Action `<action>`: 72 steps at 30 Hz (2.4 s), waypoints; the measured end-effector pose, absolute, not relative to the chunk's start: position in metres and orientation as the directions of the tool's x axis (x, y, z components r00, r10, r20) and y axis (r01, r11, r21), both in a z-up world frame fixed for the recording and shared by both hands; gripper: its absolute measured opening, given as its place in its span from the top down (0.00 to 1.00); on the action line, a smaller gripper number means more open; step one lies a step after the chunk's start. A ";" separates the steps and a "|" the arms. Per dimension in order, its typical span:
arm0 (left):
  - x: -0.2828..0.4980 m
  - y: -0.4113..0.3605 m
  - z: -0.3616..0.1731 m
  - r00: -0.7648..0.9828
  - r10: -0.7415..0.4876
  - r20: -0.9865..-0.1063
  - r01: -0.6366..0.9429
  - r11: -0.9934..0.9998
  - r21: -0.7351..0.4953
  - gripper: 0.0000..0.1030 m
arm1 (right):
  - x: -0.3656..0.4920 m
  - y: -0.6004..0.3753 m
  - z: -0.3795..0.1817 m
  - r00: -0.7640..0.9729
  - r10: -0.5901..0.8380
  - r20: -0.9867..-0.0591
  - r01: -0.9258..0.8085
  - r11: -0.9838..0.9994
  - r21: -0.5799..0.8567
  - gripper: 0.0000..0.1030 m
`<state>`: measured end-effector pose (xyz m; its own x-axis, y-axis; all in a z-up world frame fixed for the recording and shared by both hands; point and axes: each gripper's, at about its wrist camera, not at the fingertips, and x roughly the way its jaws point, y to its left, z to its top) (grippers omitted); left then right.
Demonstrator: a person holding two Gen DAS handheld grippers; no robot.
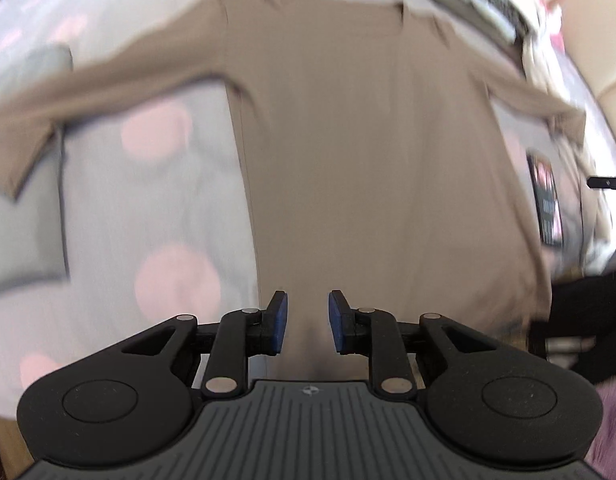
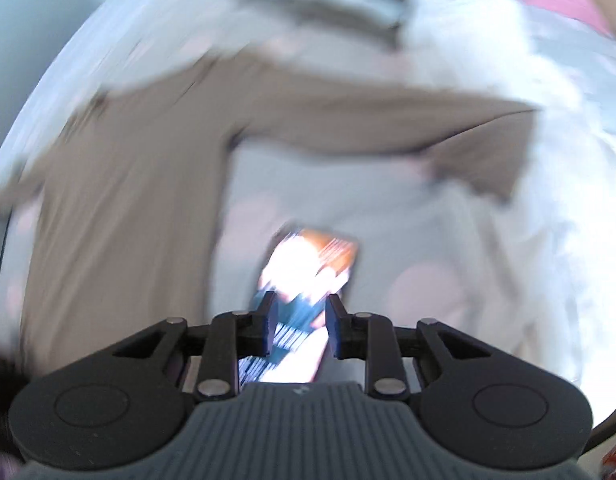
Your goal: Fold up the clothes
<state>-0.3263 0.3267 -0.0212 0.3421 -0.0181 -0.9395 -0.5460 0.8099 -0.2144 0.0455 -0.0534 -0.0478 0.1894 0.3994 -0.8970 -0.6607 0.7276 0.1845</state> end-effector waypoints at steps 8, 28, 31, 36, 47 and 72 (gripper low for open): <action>-0.265 0.344 -0.018 0.386 0.028 -0.922 -0.526 0.828 -0.195 0.80 | 0.144 -0.095 -0.051 0.409 0.369 -0.835 -0.271 0.922 0.275 0.72; -0.199 0.363 -0.051 0.382 0.071 -0.921 -0.503 0.852 -0.144 0.80 | 0.154 -0.051 -0.019 0.520 0.450 -0.726 -0.414 0.876 0.246 0.99; -0.196 0.364 -0.047 0.395 0.072 -0.916 -0.502 0.852 -0.149 0.80 | 0.140 -0.020 0.012 0.479 0.533 -0.698 -0.533 0.808 0.251 0.99; -0.193 0.363 -0.036 0.432 0.079 -0.899 -0.488 0.858 -0.159 0.80 | 0.107 0.057 0.052 0.367 0.624 -0.690 -0.720 0.660 0.215 0.99; -0.211 0.373 -0.028 0.485 0.089 -0.870 -0.495 0.848 -0.189 0.80 | -0.005 0.233 0.058 0.060 0.686 -0.725 -0.939 0.285 0.192 0.99; -0.168 0.378 -0.059 0.543 0.125 -0.831 -0.528 0.820 -0.222 0.72 | 0.026 0.204 -0.035 0.126 0.548 -0.827 -0.843 0.499 0.202 0.75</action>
<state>-0.1683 0.3782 -0.0588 0.5427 0.1249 -0.8306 -0.5281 0.8197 -0.2219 0.0256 0.2043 -0.0353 0.1260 0.5482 -0.8268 -0.8429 0.4986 0.2021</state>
